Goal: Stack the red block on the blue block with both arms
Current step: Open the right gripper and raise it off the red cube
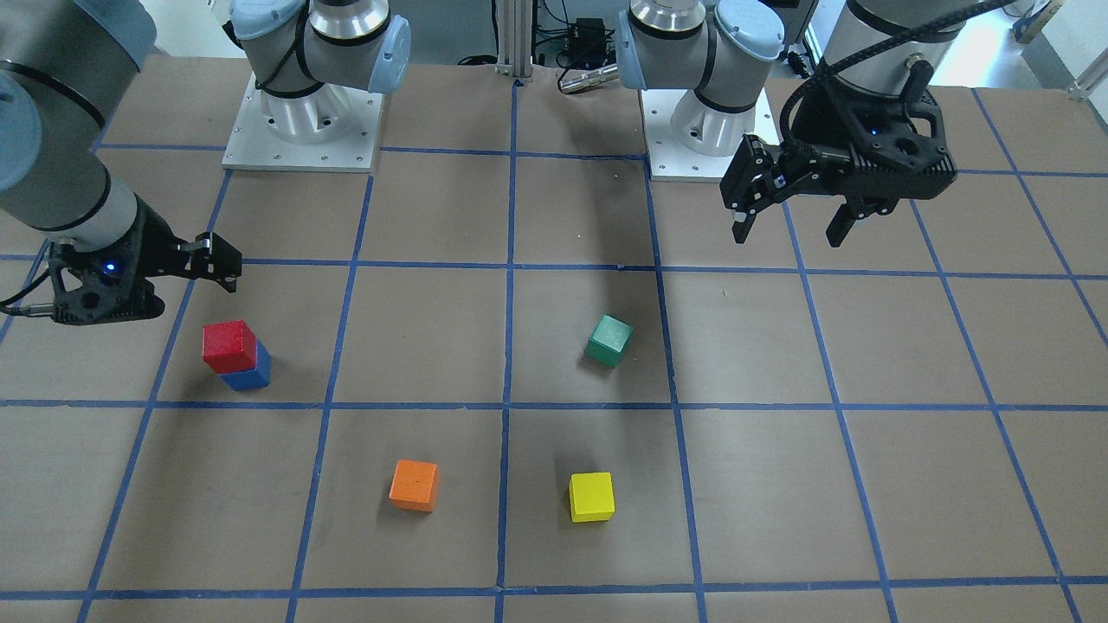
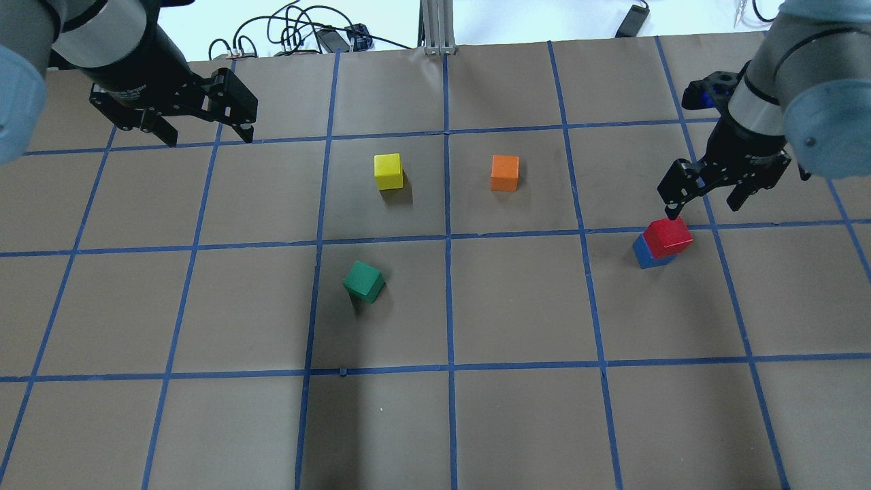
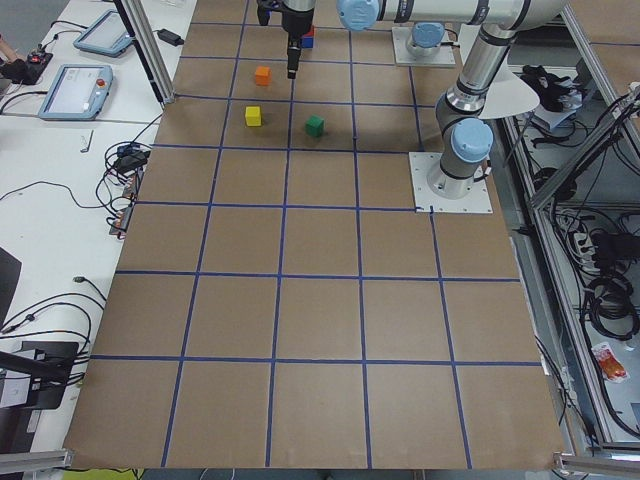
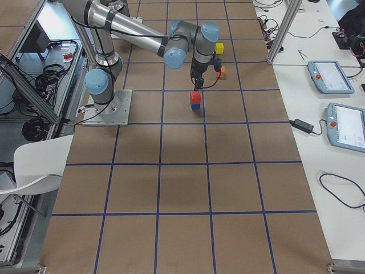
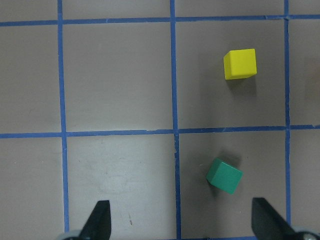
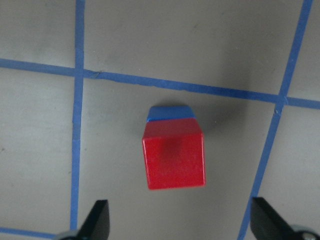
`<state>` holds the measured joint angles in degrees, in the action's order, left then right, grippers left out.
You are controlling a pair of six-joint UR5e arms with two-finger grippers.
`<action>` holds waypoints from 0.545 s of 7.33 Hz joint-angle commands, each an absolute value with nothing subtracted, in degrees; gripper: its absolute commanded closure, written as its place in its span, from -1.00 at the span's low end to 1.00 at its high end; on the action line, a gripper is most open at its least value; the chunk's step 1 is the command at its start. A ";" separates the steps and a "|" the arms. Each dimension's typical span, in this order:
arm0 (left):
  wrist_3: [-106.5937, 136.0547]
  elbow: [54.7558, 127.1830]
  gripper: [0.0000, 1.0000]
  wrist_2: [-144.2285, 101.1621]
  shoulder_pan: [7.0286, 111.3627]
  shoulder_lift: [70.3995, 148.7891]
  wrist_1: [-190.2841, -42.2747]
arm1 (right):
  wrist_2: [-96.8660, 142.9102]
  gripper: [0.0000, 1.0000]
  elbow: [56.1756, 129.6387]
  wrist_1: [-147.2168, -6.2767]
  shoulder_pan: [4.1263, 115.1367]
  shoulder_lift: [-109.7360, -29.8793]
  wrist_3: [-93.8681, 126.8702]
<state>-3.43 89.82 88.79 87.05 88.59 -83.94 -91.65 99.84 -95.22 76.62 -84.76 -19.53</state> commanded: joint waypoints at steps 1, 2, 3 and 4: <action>-3.51 89.74 -1.00 88.86 87.01 88.59 -83.85 | -90.97 -1.00 90.74 -82.31 78.12 -86.39 -11.99; -3.43 89.74 -1.00 88.94 87.10 88.59 -83.85 | -90.97 -1.00 89.40 -81.74 80.48 -86.92 -10.39; -3.51 89.74 -1.00 88.95 87.01 88.59 -83.85 | -90.88 -1.00 89.30 -81.91 84.16 -87.10 -4.45; -3.52 89.65 -1.00 88.86 87.01 88.59 -83.76 | -90.88 -1.00 89.30 -82.00 86.72 -87.19 -0.91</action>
